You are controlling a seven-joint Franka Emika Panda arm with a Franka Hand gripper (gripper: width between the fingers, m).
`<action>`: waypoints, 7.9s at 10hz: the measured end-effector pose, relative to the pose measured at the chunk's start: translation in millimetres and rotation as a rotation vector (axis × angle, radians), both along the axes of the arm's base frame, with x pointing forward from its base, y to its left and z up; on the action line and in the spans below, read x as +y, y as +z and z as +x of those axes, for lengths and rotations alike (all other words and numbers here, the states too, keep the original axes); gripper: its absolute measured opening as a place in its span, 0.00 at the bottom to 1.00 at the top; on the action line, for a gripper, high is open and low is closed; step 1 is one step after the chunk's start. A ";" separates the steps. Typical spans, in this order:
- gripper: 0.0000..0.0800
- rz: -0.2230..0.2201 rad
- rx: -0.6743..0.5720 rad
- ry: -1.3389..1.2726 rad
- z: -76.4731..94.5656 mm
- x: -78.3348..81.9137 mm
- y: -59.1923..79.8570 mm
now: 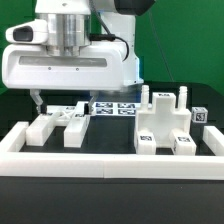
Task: Assemble chair
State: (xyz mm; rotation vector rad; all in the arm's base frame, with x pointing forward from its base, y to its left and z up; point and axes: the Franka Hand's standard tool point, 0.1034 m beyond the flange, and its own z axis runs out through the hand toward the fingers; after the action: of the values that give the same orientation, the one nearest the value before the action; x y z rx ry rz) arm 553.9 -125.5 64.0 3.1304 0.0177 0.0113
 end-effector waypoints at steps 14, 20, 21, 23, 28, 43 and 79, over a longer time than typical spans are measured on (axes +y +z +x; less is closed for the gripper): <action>0.81 0.030 0.059 -0.036 -57.9 20.2 -29.1; 0.81 0.006 0.061 -0.022 -61.8 22.0 -51.1; 0.81 0.006 0.062 -0.023 -62.1 21.5 -51.4; 0.81 0.005 0.066 -0.025 -63.9 19.8 -52.6; 0.81 0.002 0.054 -0.018 -53.5 19.9 -52.1; 0.36 -0.003 0.044 -0.012 -43.5 20.5 -52.8; 0.36 0.089 0.028 -0.208 23.3 210.6 65.3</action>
Offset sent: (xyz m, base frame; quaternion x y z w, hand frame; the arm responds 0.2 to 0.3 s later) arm -0.0294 0.0089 -0.0045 0.0032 0.0127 0.0140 0.9998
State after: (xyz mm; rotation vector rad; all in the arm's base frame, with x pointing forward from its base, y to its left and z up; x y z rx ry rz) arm 577.2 85.1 129.2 3.2031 -0.3161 -0.0352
